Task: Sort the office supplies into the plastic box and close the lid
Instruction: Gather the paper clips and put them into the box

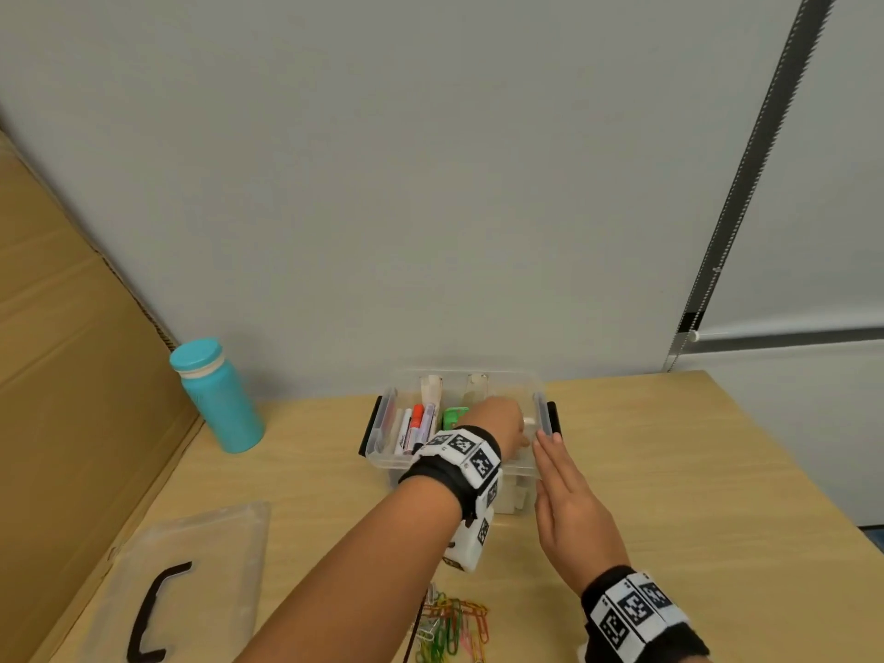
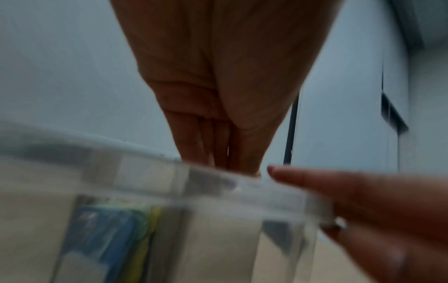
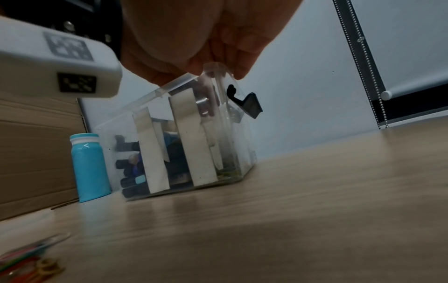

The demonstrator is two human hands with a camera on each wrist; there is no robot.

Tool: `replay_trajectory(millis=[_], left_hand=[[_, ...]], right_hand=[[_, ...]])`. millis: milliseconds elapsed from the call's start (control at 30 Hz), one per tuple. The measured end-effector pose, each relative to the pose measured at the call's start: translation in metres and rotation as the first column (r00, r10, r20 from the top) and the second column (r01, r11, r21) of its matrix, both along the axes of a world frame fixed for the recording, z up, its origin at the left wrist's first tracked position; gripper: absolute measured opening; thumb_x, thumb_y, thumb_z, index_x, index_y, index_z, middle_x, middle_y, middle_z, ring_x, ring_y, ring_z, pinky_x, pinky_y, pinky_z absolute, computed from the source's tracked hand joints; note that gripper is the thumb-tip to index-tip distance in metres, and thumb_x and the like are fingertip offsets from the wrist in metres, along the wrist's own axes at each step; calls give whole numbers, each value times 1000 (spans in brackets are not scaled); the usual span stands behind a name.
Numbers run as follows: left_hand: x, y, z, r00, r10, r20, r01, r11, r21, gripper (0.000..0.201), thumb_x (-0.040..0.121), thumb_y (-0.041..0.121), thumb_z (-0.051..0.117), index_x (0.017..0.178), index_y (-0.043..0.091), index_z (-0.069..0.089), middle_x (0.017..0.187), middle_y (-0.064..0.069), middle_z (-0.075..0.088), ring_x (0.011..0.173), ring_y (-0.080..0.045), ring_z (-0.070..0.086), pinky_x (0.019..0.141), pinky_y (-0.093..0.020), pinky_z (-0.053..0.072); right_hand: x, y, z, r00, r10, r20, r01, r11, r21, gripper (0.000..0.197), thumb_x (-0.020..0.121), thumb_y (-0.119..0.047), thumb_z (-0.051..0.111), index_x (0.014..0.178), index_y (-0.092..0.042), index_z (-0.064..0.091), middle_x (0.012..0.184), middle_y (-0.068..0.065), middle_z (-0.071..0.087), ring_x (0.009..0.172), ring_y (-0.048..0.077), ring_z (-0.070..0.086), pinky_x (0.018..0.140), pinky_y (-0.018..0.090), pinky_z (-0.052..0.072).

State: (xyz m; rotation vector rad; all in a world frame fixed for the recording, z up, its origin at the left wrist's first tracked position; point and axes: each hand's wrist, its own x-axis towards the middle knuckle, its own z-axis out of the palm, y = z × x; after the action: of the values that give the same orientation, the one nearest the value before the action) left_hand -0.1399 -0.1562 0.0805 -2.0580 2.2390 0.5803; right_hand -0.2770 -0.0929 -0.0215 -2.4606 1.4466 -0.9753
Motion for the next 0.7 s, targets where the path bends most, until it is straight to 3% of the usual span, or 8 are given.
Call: replay_trajectory(millis=[100,233,333,367,433,533,600,700], left_hand=[[15,25,15,982,-8,-188,-22,987,-156,30,96,25,50,117,10,65,117,-7,67,108,-21,61,100,-35,45],[49,90,21,939,-29,-343,-84,947,-310,27,95,28,50,119,23,63,115,7,66,100,-7,60,91,-23,47],[81,132,-6,953,39,-300,-104,973,-205,29,93,35,52,120,28,61,115,11,64,97,-3,58,88,-22,48],[90,145,-19,960,76,-268,-115,984,-133,33,91,38,53,122,28,59,119,10,63,100,-3,57,90,-23,47],[102,166,-45,975,126,-185,-118,992,53,50,86,47,58,132,27,50,130,7,55,113,-9,52,98,-27,43],[109,191,-81,991,110,-74,-93,976,199,88,73,60,66,144,22,30,142,3,36,128,-18,36,106,-34,37],[107,202,-95,992,109,-65,-93,974,204,108,62,64,71,148,22,19,144,5,26,131,-19,26,109,-36,35],[101,206,-109,996,76,-55,-65,983,174,124,54,63,76,150,24,6,146,6,19,133,-18,18,113,-37,29]], right_hand=[[0,-1,-2,1000,6,-9,-6,1000,-18,55,91,-10,50,145,-12,36,154,-2,27,142,11,29,102,19,37],[2,2,2,999,-12,-47,12,1000,-1,51,96,-24,35,145,-9,35,154,3,28,144,15,23,110,33,38],[7,18,12,992,19,-123,-22,999,-25,54,95,-33,35,144,-10,35,154,7,27,145,21,20,116,39,27],[11,28,16,988,50,-146,-57,998,-38,53,95,-35,39,143,-12,37,153,7,30,143,23,23,115,39,28],[19,49,21,976,142,-167,-149,988,-30,50,92,-41,45,135,-15,44,142,3,39,129,21,38,106,38,41],[30,73,19,916,316,-245,-251,931,265,64,85,-63,47,134,-22,40,129,-7,35,111,11,46,86,28,52],[31,81,8,880,391,-270,-207,827,523,95,69,-75,57,142,-23,26,131,-6,26,112,14,47,87,32,52],[31,89,-9,854,419,-308,-86,698,711,132,46,-71,76,147,-24,6,136,0,17,116,23,49,98,38,48]])
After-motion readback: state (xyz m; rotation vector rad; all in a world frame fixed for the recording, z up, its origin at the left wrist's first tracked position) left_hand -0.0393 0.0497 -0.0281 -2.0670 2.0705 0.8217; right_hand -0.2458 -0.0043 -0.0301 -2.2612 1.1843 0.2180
